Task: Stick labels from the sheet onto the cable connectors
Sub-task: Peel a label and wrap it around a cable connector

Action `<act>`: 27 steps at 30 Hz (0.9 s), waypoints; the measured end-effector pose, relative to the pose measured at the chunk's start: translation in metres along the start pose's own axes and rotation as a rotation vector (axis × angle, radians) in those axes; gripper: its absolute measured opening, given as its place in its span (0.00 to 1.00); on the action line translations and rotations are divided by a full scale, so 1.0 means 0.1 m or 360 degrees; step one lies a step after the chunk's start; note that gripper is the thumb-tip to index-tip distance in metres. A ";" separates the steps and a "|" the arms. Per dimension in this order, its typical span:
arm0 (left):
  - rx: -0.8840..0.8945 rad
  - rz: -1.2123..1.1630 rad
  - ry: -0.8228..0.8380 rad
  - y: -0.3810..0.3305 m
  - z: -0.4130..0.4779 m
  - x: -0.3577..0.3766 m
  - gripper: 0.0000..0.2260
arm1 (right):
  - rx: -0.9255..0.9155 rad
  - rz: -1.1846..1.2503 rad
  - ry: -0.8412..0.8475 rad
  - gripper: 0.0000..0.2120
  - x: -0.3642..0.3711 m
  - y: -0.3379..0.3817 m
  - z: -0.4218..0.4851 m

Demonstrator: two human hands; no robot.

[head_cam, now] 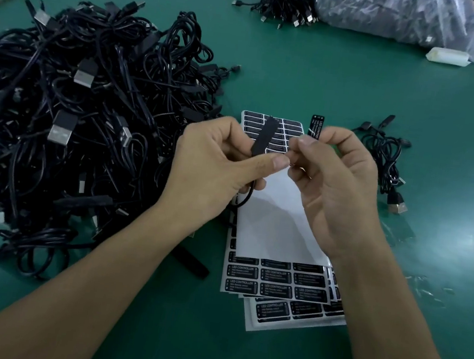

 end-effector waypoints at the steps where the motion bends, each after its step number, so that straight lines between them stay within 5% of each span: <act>1: 0.0011 0.0013 -0.0023 0.00 0.00 -0.01 0.17 | -0.0029 -0.0046 0.0005 0.07 0.01 0.02 0.00; 13: 0.0088 -0.0064 -0.0152 -0.04 0.03 -0.08 0.05 | -0.0277 -0.0779 0.0110 0.09 0.07 0.13 -0.03; 27: 0.0132 -0.0032 0.0000 -0.05 0.03 0.02 0.08 | -0.0270 -0.1072 0.0231 0.05 0.13 0.12 -0.07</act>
Point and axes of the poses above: each hand's wrist, its own z-axis towards the middle knuckle, its own x-axis out of the palm, y = z × x, the point moved 9 cm from there along z, towards the middle knuckle, and after that the axes turned 4 degrees about -y, right-handed, at the moved point
